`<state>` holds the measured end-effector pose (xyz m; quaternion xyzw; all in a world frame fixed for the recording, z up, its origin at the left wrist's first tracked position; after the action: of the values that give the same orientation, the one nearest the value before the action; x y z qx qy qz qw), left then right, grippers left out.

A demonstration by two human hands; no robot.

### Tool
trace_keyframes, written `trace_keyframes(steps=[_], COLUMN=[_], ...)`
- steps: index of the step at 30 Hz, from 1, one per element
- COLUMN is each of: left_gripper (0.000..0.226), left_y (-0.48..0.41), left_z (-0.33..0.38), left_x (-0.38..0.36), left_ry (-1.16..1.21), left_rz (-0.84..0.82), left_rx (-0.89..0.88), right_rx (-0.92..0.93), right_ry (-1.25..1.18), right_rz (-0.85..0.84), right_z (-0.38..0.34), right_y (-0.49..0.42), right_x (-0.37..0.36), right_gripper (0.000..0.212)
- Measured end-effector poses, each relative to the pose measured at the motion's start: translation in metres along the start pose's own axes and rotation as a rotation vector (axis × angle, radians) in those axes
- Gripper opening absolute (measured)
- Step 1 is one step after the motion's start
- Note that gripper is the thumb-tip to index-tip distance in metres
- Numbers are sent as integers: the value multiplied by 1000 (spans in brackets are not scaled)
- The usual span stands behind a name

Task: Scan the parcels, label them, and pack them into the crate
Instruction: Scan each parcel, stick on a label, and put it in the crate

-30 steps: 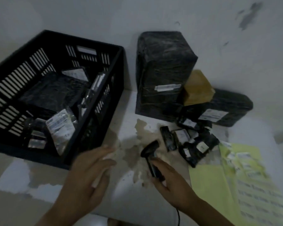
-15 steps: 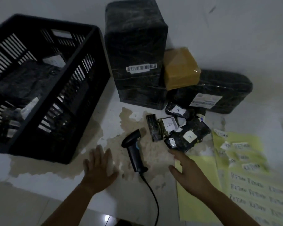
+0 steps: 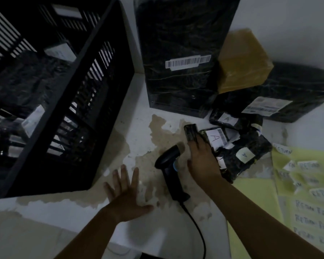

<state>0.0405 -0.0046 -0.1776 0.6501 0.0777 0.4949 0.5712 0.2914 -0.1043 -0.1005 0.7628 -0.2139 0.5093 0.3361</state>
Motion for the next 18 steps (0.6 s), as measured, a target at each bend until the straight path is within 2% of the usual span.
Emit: trace_keyframes(steps=[2,5,9,13,16,18], left_gripper=[133,130,131,125,108,88], left_y=[-2,-3,-2,6,18,33], left_z=[-2,-2,-2,-5,3,13], left_x=[0,1,2,12,34,60], left_ry=[-12,-8,26,97,266,524], left_rz=[-2,5,28,111,150,187], left_rx=[-18,-63,-104,-125,-166,-206], right_rx=[16,4,-51,-209,-290,-313], right_ry=[61,-36,-361,-688,-976,-1087], right_rz=[56,104,177,221,189,153], right_z=[0,1,9,18,16,9], right_y=[-7,-10,16,63,95,113], right_x=[-1,5,32,60,72,78], right_gripper=[59,47,44,31,22,22])
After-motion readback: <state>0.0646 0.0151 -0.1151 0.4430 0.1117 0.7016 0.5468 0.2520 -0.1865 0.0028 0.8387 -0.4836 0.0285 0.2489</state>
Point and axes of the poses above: each hand's wrist, its own y-axis away from the middle knuckle, its own x-axis out of the back of the hand, z = x × y, the point moved 10 cm from there along -y, towards the middle knuckle, and after that the axes turned 1 degree about -y, right-handed, at the moved point
